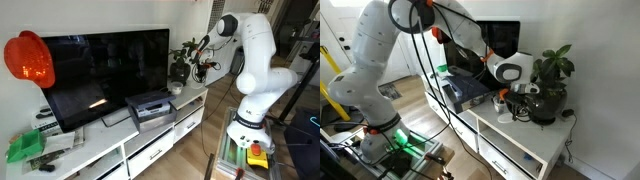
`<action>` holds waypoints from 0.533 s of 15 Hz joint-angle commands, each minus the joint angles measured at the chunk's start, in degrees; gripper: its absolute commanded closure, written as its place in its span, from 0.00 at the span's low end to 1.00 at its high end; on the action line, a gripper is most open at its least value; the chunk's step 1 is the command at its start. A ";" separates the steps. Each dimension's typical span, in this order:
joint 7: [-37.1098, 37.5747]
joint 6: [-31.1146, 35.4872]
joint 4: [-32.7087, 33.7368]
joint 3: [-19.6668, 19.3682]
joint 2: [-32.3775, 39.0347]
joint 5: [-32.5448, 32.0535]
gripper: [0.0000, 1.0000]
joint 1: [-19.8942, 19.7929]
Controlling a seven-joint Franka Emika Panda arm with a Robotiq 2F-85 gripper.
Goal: Put the sunglasses in the plastic bowl and then cover the plastic bowl with the plastic lid
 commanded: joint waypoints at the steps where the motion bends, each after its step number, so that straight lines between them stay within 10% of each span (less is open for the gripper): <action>1: -3.69 1.47 -7.69 1.28 -8.51 3.48 0.99 -0.37; 8: -10.00 -0.92 -6.83 5.14 -9.88 17.47 0.99 -0.49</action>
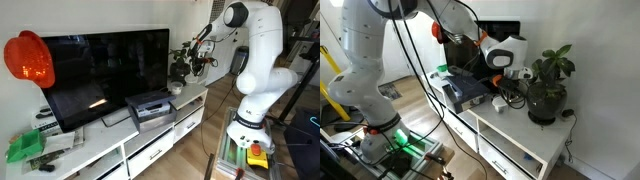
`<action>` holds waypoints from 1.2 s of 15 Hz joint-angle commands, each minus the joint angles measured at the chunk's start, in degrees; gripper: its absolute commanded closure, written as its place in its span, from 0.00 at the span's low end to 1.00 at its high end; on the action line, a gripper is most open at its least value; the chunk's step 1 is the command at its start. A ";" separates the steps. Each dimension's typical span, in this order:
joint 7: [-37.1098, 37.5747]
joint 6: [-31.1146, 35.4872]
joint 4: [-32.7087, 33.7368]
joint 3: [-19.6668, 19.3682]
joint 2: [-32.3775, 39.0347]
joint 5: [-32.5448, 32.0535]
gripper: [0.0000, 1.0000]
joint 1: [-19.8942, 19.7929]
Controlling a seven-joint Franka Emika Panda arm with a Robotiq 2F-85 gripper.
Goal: Put the sunglasses in the plastic bowl and then cover the plastic bowl with the plastic lid
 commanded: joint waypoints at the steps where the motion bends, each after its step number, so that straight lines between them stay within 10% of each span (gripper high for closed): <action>1: -3.67 -1.01 0.69 2.10 0.84 8.06 0.99 -0.34; 18: 4.00 -10.09 18.96 4.04 17.65 16.96 0.99 -0.62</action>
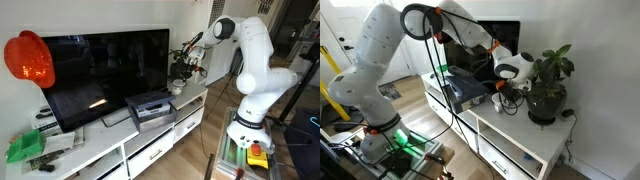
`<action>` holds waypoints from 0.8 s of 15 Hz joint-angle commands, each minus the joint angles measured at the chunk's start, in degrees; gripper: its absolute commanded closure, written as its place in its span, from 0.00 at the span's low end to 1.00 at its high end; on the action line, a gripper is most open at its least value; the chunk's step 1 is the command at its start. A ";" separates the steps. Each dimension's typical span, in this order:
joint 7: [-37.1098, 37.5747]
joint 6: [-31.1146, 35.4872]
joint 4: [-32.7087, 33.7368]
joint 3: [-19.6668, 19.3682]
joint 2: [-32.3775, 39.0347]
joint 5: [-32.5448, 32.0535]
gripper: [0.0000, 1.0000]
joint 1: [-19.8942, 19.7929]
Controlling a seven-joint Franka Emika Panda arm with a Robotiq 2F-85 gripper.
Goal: Put the sunglasses in the plastic bowl and then cover the plastic bowl with the plastic lid
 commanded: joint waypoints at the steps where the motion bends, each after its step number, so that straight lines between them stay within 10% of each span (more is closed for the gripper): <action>1: 2.54 -3.21 5.26 0.44 3.15 0.85 0.99 -0.50; 12: 3.66 -7.03 9.69 0.56 6.42 0.39 0.99 -0.40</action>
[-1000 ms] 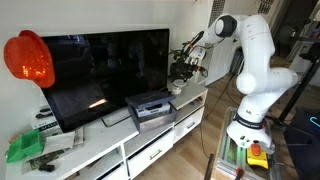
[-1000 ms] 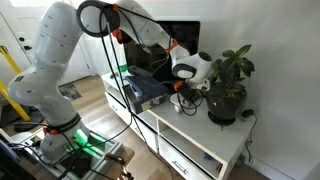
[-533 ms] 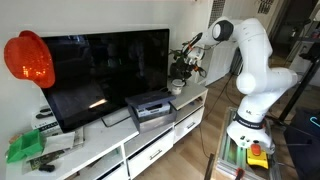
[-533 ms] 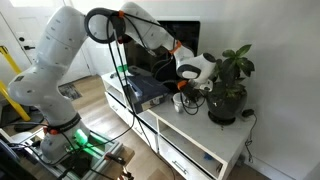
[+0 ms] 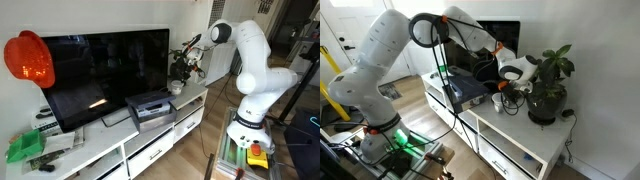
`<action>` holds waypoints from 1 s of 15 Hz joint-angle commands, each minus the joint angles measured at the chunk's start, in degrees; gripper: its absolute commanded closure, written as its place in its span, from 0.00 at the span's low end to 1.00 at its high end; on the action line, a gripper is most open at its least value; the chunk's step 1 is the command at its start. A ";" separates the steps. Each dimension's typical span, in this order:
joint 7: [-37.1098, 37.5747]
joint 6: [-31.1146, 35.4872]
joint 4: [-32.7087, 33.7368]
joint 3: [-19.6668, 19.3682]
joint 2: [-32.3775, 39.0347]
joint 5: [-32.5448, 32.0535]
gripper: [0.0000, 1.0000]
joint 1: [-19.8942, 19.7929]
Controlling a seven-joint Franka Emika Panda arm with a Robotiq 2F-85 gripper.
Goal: Put the sunglasses in the plastic bowl and then cover the plastic bowl with the plastic lid
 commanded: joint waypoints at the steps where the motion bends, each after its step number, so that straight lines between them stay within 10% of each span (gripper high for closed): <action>1: 1.39 -1.12 2.64 0.21 1.53 0.33 0.99 -0.31; 15: 2.30 2.95 1.38 -0.64 1.55 -1.12 0.99 1.41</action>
